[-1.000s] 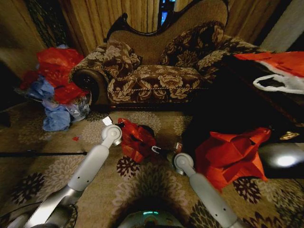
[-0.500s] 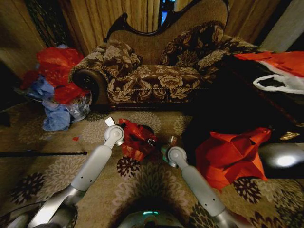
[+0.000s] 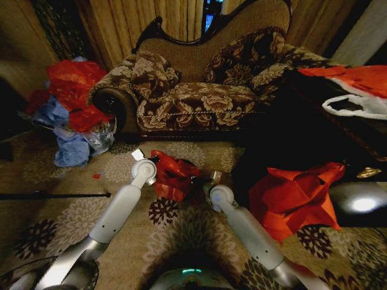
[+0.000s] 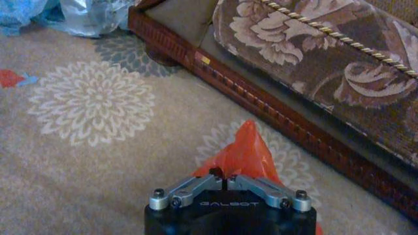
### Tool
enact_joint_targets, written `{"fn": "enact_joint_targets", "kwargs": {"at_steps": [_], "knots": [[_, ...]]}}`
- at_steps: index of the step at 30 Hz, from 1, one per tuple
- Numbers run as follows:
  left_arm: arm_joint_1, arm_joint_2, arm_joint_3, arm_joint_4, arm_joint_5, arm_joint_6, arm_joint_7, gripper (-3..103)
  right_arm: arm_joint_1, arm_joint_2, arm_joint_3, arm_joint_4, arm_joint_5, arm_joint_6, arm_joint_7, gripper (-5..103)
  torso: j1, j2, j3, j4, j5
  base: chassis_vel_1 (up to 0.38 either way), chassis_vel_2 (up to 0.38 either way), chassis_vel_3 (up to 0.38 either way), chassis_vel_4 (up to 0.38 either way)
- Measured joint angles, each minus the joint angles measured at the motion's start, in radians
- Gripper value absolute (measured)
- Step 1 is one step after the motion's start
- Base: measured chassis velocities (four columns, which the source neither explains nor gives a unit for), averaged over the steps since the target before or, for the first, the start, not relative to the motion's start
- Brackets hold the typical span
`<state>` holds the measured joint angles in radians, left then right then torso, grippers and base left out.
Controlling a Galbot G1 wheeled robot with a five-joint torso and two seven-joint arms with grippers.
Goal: Place a garbage bag over the trash bin.
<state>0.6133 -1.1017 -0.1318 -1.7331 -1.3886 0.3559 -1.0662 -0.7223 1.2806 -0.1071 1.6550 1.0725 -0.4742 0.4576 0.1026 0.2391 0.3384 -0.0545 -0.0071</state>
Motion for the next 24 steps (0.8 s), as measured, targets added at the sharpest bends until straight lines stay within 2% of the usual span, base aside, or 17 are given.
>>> {"fn": "enact_joint_targets", "kwargs": {"at_steps": [12,17,24], "knots": [[0.000,-0.003,0.007,-0.011,-0.006,-0.002,-0.010,0,0.004,-0.008,-0.004,-0.016,-0.022,0.011,-0.004,0,0.000,0.000,0.000,0.0000,0.0000,0.000,0.000,0.000,0.000],[0.013,-0.008,0.002,-0.026,-0.006,-0.006,-0.013,0,0.067,-0.014,-0.020,-0.066,-0.104,0.037,-0.039,0,0.000,0.000,0.000,0.0000,0.0001,0.000,0.000,0.000,0.000],[0.026,-0.022,-0.004,-0.047,-0.005,-0.018,-0.018,0,0.188,0.019,-0.045,-0.167,-0.157,0.051,-0.071,0,0.000,0.000,0.000,0.0003,-0.0001,0.000,0.000,0.000,0.000]]}}
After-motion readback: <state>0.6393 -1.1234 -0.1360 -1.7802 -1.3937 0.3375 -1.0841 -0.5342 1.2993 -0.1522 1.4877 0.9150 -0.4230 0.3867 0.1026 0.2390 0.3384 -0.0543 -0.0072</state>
